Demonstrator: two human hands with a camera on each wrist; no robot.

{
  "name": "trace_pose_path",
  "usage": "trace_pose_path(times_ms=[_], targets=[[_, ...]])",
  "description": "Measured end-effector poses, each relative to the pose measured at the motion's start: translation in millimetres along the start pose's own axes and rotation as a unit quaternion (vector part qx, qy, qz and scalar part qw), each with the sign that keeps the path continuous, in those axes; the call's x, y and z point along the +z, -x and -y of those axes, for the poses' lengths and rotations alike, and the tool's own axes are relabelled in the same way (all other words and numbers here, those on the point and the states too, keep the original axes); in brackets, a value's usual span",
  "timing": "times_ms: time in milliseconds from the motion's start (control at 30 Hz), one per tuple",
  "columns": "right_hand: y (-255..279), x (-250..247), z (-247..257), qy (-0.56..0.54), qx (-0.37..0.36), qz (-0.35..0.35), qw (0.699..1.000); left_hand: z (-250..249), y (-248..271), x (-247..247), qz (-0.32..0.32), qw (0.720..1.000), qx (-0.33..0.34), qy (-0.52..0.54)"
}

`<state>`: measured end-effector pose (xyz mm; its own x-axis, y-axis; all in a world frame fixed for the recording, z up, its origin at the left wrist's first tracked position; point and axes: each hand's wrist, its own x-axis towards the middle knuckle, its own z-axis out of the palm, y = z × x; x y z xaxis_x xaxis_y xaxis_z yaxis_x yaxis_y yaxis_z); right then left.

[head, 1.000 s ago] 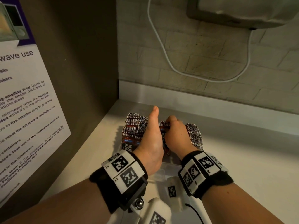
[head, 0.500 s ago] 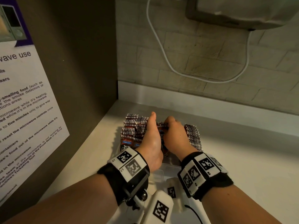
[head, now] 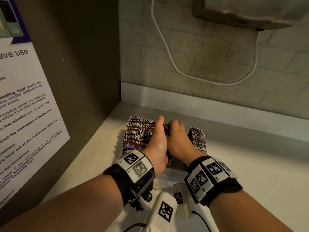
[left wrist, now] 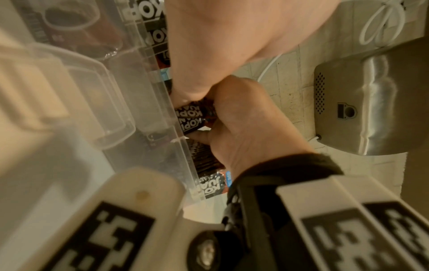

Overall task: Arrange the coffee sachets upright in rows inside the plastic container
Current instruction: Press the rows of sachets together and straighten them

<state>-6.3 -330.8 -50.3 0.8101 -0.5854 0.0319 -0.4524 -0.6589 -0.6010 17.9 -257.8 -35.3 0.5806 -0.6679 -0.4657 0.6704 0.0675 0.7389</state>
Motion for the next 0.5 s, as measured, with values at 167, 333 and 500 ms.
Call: trace_pose_path(times_ms=[167, 333, 500], targets=[[0.0, -3.1, -0.2, -0.007, 0.022, 0.030, 0.999, 2.1, -5.3, 0.3, 0.014, 1.000, -0.001, -0.006], [2.1, -1.7, -5.5, 0.009, -0.002, 0.004, 1.000, 1.9, -7.6, 1.1, 0.010, 1.000, 0.008, -0.018], [-1.3, 5.8, -12.6, 0.028, -0.020, -0.039, 0.999, 3.8, -6.7, 3.1, 0.000, 0.999, 0.019, -0.047]])
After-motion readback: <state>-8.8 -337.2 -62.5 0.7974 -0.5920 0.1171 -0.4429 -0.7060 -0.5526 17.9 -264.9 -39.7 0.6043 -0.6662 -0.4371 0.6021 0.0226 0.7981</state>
